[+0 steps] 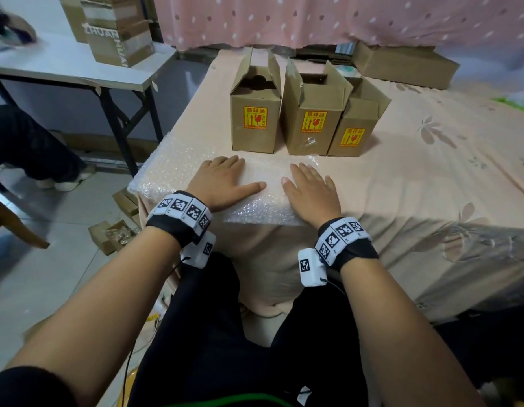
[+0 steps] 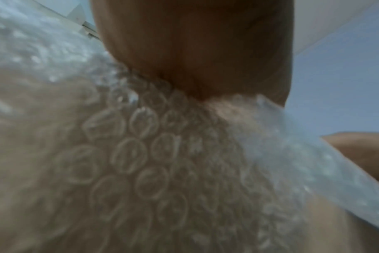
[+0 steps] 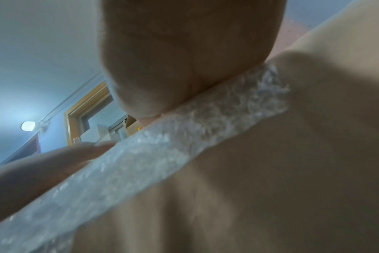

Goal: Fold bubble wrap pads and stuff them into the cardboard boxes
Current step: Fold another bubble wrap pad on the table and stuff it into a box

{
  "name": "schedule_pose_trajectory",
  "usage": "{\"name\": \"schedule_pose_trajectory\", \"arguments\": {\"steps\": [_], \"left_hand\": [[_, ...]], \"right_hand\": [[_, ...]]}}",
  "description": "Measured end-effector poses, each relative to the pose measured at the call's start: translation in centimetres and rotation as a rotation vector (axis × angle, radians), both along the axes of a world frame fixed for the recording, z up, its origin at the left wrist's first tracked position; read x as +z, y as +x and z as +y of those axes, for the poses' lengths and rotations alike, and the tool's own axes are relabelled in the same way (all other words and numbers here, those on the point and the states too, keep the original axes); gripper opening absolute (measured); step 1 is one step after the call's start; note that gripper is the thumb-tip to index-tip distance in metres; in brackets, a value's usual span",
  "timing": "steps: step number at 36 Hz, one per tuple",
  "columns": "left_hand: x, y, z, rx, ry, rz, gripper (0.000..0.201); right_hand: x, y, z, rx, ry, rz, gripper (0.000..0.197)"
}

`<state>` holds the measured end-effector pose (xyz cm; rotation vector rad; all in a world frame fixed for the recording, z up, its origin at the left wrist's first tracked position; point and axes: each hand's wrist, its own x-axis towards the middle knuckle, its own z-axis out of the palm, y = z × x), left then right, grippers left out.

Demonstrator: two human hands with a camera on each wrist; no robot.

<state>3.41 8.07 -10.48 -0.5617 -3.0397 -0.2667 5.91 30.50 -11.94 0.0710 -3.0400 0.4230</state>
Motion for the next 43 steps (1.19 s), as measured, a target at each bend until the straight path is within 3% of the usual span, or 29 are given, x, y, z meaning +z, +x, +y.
{"name": "schedule_pose_trajectory", "arguments": {"steps": [3,7,9,13,18,28,30,36,43], "left_hand": [[0.3,0.2,-0.6,-0.015,0.162,-0.079,0.107],[0.8,0.5,-1.8,-0.072,0.519,-0.197,0.08],[0.9,0.6,-2.5,-0.088,0.635,-0.251,0.076],[1.1,0.3,-3.0,-0.151,0.538,-0.295,0.071],[1.3,0.0,-2.7,-0.233,0.266,-0.276,0.088],[-0.3,-0.4,-2.6,-0.297,0.122,-0.108,0.089],[-0.5,-0.5,-2.7,-0.302,0.168,-0.087,0.085],[-0.4,0.2,-3.4,-0.275,0.632,-0.154,0.057],[-0.6,0.2,-3.2,-0.305,0.686,-0.154,0.052]], "right_hand": [[-0.2,-0.5,0.6,0.016,-0.04,-0.012,0.058],[-0.2,-1.0,1.1,0.031,-0.02,-0.053,0.057],[-0.2,-1.0,1.2,0.04,-0.01,-0.061,0.057],[0.2,-1.1,1.6,0.052,-0.022,-0.081,0.056],[0.5,-1.2,2.3,0.059,-0.052,-0.093,0.056],[0.6,-1.3,2.6,0.04,-0.095,-0.099,0.056],[0.6,-1.4,2.6,0.039,-0.101,-0.1,0.056],[0.5,-1.6,2.6,0.023,-0.131,-0.099,0.056],[0.5,-1.4,2.4,0.014,-0.126,-0.096,0.059]]}}
